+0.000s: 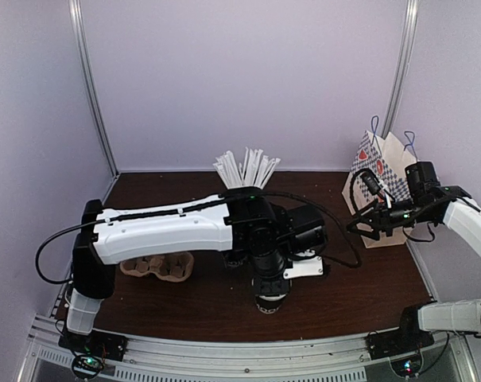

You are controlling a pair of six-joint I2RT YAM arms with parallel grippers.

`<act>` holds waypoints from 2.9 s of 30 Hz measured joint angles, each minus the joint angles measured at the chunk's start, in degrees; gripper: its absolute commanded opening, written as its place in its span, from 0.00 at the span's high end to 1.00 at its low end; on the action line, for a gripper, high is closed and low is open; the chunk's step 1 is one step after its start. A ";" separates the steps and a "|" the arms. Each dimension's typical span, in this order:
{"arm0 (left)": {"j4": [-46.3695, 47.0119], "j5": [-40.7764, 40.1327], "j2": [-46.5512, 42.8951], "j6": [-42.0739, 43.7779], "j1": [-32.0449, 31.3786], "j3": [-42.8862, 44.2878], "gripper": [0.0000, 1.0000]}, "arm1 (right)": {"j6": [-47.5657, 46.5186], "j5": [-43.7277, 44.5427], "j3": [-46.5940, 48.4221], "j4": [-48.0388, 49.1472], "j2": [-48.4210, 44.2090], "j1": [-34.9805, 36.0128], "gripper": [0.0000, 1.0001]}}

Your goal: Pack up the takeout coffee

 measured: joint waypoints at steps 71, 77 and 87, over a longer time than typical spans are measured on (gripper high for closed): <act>-5.46 -2.38 -2.25 -13.94 31.01 5.29 1.00 | 0.09 1.60 -1.75 3.04 -0.96 -0.22 0.24; -5.16 -4.04 -1.07 -11.08 41.29 8.50 1.00 | 0.02 1.86 -1.77 3.04 -1.29 -0.22 0.24; -3.32 -5.09 5.70 -6.45 45.22 12.94 1.00 | -0.11 2.32 -1.77 3.04 -2.01 -0.44 0.24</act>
